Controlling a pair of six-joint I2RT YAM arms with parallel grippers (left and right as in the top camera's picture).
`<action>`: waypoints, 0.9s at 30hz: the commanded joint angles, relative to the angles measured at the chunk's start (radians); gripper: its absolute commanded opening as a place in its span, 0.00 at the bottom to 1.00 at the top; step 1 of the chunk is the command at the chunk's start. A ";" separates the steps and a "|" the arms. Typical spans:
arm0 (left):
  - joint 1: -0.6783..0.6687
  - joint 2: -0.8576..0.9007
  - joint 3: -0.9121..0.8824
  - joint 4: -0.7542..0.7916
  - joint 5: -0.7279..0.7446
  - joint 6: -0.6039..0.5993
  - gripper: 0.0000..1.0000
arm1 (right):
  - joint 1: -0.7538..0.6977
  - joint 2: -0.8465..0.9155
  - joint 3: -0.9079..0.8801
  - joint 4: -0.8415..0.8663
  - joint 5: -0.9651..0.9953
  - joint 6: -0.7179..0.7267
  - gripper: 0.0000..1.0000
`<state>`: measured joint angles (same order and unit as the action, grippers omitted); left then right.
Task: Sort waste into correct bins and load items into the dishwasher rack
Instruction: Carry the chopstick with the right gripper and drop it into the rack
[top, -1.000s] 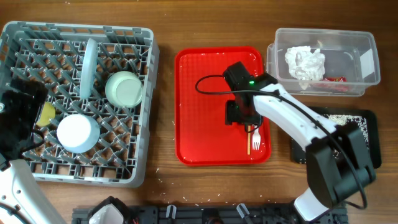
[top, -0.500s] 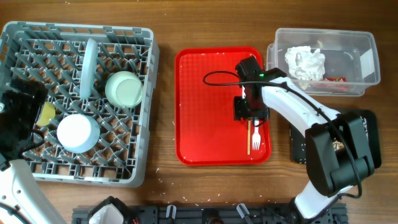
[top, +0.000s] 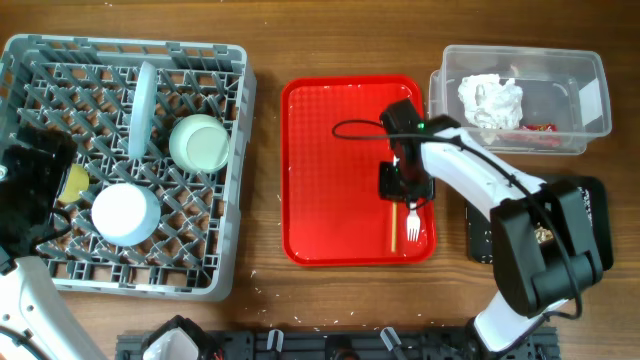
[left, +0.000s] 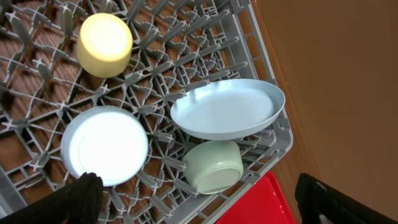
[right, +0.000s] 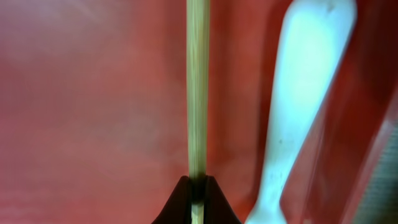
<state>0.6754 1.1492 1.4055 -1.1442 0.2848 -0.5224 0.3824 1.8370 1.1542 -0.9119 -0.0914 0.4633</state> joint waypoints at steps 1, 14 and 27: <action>0.005 0.005 0.002 0.002 -0.002 -0.010 1.00 | 0.003 -0.075 0.190 -0.048 -0.087 0.014 0.04; 0.005 0.005 0.002 0.002 -0.002 -0.010 1.00 | 0.461 0.049 0.294 0.788 -0.230 0.600 0.04; 0.005 0.005 0.002 0.002 -0.002 -0.010 1.00 | 0.523 0.122 0.294 0.785 -0.224 0.592 0.17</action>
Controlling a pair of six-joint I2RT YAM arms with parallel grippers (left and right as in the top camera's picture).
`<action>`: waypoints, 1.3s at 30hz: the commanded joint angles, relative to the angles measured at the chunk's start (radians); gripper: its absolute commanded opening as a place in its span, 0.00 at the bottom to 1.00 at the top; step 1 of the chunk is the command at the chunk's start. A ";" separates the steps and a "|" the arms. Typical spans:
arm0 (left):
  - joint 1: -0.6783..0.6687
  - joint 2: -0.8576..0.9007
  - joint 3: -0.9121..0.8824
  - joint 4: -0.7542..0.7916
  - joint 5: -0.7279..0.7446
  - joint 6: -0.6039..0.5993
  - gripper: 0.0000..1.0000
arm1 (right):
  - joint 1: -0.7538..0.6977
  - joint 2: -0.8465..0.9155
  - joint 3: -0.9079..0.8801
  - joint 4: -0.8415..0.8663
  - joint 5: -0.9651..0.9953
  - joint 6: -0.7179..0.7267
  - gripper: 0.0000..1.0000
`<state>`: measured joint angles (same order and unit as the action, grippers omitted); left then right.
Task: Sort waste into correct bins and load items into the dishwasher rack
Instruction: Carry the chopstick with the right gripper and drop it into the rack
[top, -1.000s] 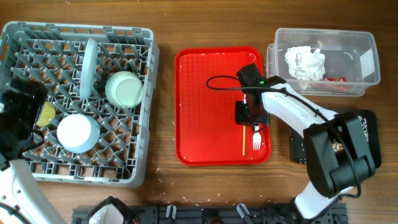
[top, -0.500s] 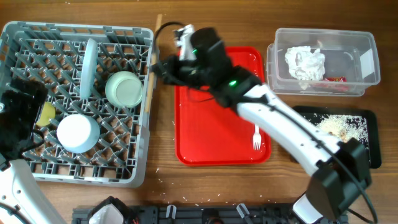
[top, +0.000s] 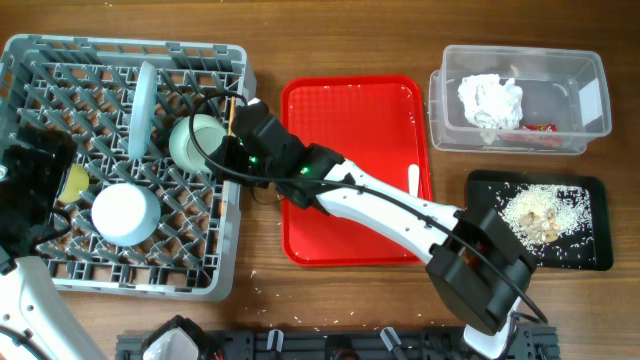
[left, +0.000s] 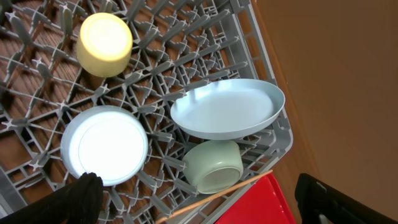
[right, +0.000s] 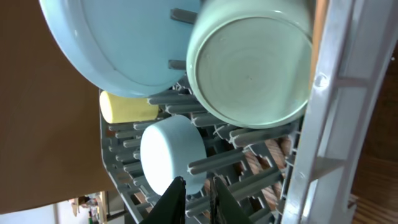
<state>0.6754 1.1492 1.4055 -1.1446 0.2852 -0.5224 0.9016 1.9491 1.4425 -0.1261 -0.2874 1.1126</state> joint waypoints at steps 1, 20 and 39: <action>0.005 0.005 0.002 0.003 -0.003 -0.010 1.00 | 0.004 0.007 0.006 -0.003 -0.030 -0.075 0.18; 0.005 0.005 0.002 0.003 -0.003 -0.010 1.00 | -0.190 -0.056 0.005 0.135 -0.042 -0.361 0.04; 0.005 0.005 0.002 0.003 -0.003 -0.010 1.00 | -0.162 0.223 0.005 0.372 0.011 -0.315 0.05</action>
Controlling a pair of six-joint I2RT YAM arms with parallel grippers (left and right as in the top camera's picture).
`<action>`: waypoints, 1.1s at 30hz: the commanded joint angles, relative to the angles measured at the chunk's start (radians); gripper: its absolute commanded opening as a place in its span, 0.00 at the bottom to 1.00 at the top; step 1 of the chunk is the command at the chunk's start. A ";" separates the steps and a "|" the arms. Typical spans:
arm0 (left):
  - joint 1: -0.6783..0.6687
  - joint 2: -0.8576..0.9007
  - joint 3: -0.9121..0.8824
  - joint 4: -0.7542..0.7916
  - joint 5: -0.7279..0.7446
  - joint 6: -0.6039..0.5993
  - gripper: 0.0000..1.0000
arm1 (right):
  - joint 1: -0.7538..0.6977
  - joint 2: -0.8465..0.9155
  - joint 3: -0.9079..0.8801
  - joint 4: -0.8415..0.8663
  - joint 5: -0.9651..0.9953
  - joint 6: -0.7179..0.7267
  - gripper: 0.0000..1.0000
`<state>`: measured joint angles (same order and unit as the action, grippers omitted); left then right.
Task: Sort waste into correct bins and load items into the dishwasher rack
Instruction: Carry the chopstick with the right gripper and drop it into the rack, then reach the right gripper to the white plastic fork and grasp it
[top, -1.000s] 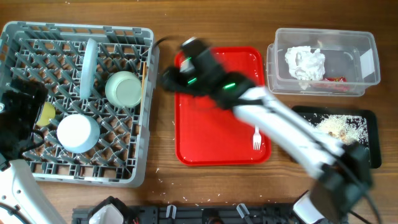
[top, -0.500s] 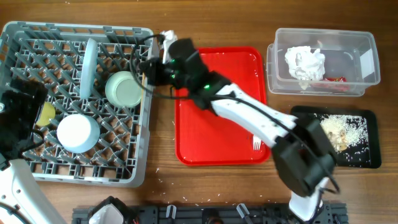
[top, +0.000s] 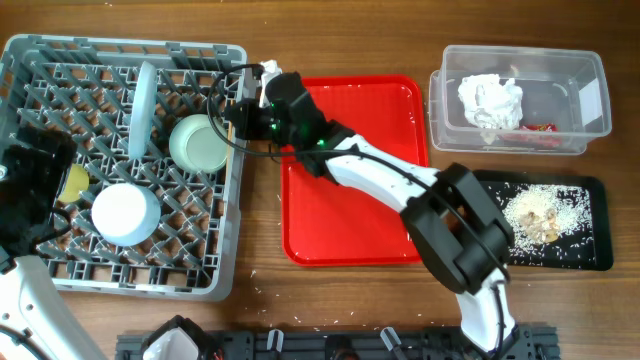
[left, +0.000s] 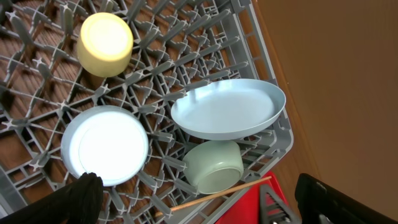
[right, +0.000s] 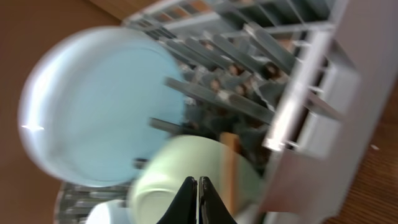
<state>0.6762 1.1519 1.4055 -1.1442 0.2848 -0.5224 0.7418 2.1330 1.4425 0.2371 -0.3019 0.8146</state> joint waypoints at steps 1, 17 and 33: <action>0.004 0.002 0.002 0.002 -0.002 -0.010 1.00 | -0.007 0.030 0.011 0.010 0.014 -0.031 0.04; 0.004 0.002 0.002 0.002 -0.002 -0.010 1.00 | -0.021 0.014 0.034 -0.007 -0.048 -0.104 0.09; 0.004 0.002 0.002 0.002 -0.002 -0.010 1.00 | -0.064 -0.278 0.034 -0.384 0.274 -0.237 0.27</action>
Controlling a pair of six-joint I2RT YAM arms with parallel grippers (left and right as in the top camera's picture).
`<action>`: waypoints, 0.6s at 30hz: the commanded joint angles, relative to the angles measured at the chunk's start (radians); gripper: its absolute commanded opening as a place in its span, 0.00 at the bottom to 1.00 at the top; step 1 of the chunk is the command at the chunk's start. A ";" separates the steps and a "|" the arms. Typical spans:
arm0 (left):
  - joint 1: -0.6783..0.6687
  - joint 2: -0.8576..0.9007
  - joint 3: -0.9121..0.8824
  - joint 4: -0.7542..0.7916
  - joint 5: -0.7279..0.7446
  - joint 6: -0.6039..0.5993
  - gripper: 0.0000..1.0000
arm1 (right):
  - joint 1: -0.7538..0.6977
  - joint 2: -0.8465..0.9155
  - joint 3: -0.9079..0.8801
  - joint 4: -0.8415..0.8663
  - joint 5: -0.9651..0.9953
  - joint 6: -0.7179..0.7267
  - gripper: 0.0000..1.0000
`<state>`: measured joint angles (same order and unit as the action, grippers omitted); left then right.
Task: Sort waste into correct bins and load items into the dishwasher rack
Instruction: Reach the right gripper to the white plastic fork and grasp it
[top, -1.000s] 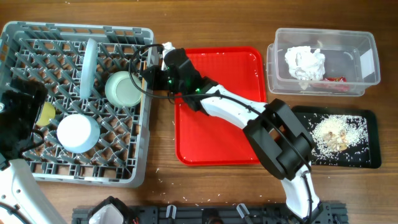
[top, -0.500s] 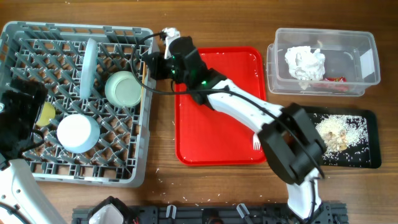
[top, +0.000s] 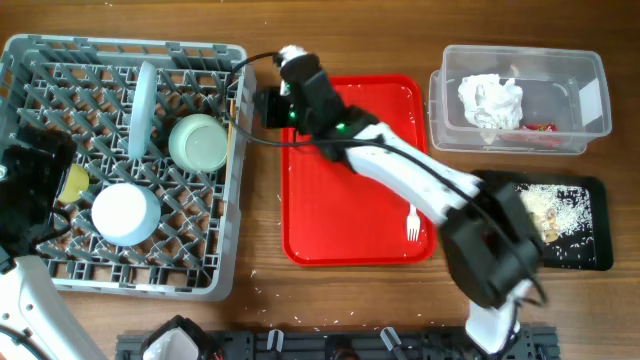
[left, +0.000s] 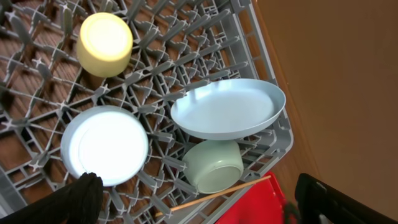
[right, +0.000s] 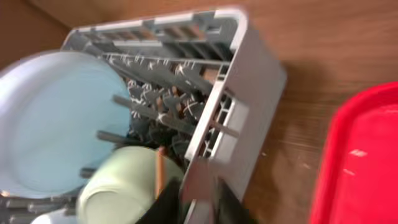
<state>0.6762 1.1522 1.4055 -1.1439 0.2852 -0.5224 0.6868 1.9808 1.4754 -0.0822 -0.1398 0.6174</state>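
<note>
A thin wooden chopstick lies in the grey dishwasher rack along its right wall, beside the upturned green bowl. My right gripper hovers at that wall with its jaws apart and nothing between them; its wrist view is blurred and shows the chopstick against the bowl. The white fork lies on the red tray. Over the rack's left side, my left gripper hangs wide open and empty.
The rack also holds a pale blue plate on edge, a white cup and a yellow cup. A clear bin with crumpled tissue stands at the back right. A black tray of rice sits below it.
My right gripper was shut on the chopstick over the green bowl. Now its jaws stand apart, drawn back to the rack's right wall, and the chopstick rests in the rack. The left arm is unchanged.
First my right gripper was shut on the chopstick on the red tray, next to the fork. It then held the chopstick at the rack's right edge, then over the green bowl. Now the chopstick lies in the rack and the gripper is empty.
</note>
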 joint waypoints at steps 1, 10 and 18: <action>0.004 0.002 0.002 0.002 -0.003 -0.010 1.00 | -0.026 -0.165 0.001 -0.174 0.186 -0.013 0.29; 0.004 0.002 0.002 0.002 -0.003 -0.010 1.00 | -0.219 -0.204 -0.101 -1.110 0.323 0.070 1.00; 0.004 0.002 0.002 0.002 -0.003 -0.010 1.00 | -0.219 -0.204 -0.402 -0.962 0.193 0.063 0.76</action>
<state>0.6762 1.1538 1.4055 -1.1450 0.2852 -0.5224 0.4667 1.7660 1.1328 -1.0782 0.0822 0.6800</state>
